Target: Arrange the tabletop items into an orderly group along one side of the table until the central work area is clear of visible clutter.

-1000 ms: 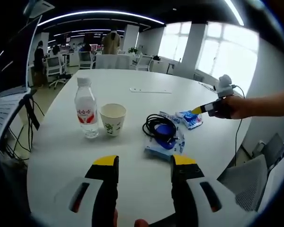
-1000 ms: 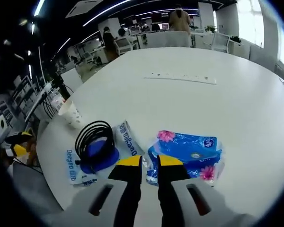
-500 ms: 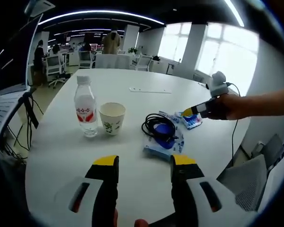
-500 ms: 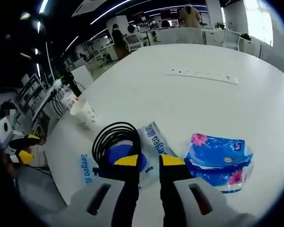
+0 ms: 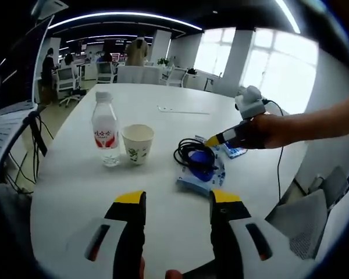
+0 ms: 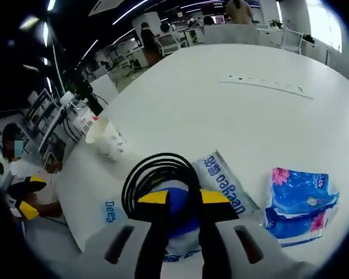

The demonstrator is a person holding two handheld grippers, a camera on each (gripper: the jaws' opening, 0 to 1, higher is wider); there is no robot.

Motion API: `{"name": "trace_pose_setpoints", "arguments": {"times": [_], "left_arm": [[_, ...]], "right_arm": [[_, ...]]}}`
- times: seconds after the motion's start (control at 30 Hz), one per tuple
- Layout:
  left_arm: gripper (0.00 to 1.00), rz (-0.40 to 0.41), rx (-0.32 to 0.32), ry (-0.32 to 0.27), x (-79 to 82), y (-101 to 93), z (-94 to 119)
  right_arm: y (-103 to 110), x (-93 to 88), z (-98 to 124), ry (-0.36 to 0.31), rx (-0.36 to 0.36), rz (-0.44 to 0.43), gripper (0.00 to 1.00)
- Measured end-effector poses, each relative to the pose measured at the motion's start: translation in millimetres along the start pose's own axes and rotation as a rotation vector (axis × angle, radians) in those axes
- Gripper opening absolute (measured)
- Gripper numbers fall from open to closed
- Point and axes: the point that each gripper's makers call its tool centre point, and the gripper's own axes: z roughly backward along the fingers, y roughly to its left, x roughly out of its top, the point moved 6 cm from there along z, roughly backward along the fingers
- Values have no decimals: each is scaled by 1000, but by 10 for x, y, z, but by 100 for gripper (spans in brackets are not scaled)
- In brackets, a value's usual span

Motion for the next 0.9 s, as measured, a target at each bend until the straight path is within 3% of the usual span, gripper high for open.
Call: {"name": "trace_pose_setpoints", "arguments": {"times": [0.33,0.5,0.67,0.9], "left_arm": [[43,-8,2,12,-14,29,-2],[43,-10,-1,11,7,26,-26],[43,-9,0,-5,60,10,-6],[43,-3,10,0,8,27,33]], "right_arm": [[-16,13,-88,30,-12,-15,18],[-24,-48,-204,99,-12,18,17],[-97,-87,-297,73,-18,-28,11],[-38,-109,-224,34,-11,-36,4]]}}
